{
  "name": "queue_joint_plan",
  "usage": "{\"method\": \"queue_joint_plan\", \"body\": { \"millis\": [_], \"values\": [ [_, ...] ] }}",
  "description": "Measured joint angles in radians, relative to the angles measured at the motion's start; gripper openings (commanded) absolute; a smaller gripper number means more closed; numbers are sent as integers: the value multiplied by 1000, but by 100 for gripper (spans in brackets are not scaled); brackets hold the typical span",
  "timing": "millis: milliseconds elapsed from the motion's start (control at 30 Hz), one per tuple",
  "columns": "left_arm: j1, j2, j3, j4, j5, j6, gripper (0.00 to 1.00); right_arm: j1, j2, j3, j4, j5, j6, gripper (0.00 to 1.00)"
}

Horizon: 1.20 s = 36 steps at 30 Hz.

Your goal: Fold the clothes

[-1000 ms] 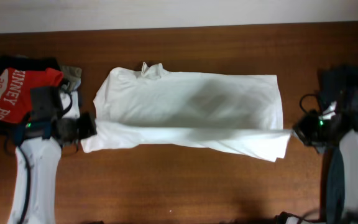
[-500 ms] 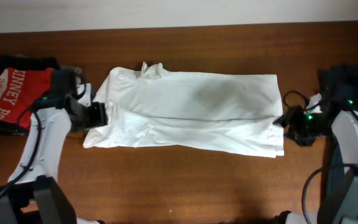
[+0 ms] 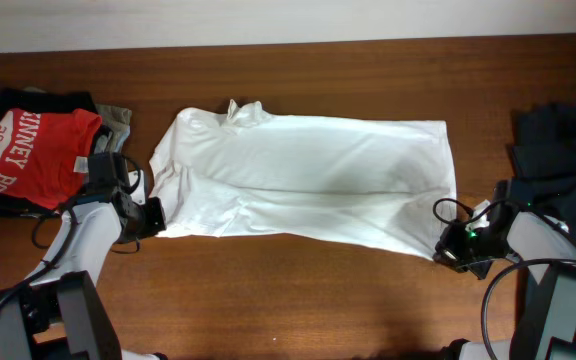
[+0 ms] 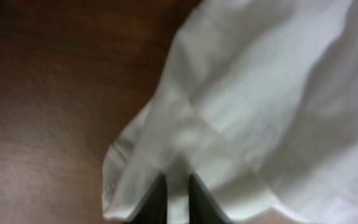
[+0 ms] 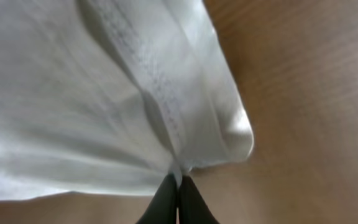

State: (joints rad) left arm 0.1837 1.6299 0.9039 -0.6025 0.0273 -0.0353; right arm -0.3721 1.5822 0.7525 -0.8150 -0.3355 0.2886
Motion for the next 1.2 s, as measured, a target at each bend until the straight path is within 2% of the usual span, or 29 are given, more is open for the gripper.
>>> {"method": "queue_joint_plan", "body": {
  "millis": [67,100,133,200,233,267,367,433,467,500,533,567,667,800,900,1033,1100,1167,1200],
  "values": [
    [0,0,0,17,-17,-2,0,0,1,46,-108,59,0,4],
    [3,0,1,7,-22,-2,0,0,-3,103,-223,102,0,4],
    [14,0,2,-11,-27,-2,1,0,-6,122,-246,116,0,6],
    [39,0,25,-79,-19,-2,36,0,-16,166,-293,154,-1,29],
    [52,0,40,-94,3,-1,49,0,-18,175,-299,167,2,32],
    [59,0,51,-108,39,-2,50,0,-18,176,-300,177,0,34],
    [59,0,50,-123,111,-2,50,0,-18,176,-301,182,0,36],
    [59,0,9,-73,129,-2,50,0,-18,176,-298,180,-1,38],
    [59,2,-15,-47,134,-2,46,0,-19,176,-295,173,-5,39],
    [59,16,-44,-5,135,-2,34,0,-18,176,-284,159,-10,42],
    [59,28,-55,23,135,-2,13,0,-18,176,-276,153,-13,43],
    [59,34,-56,48,137,-1,0,0,-18,176,-269,150,-15,43],
    [61,49,-56,89,142,1,0,0,-18,174,-247,143,-16,43],
    [101,49,-20,-11,141,1,0,0,-22,84,-183,126,-16,42],
    [119,43,44,-21,137,1,0,0,-24,15,-68,12,-85,42],
    [119,27,54,-42,137,1,0,0,-24,9,-42,-138,-207,18],
    [119,27,54,-43,134,1,0,0,-24,6,-40,-161,-227,18],
    [119,27,54,-43,134,1,0,0,-24,-41,-11,-150,-229,4],
    [119,27,54,-43,130,1,0,0,-24,-53,-10,-143,-229,4]
  ]
}}
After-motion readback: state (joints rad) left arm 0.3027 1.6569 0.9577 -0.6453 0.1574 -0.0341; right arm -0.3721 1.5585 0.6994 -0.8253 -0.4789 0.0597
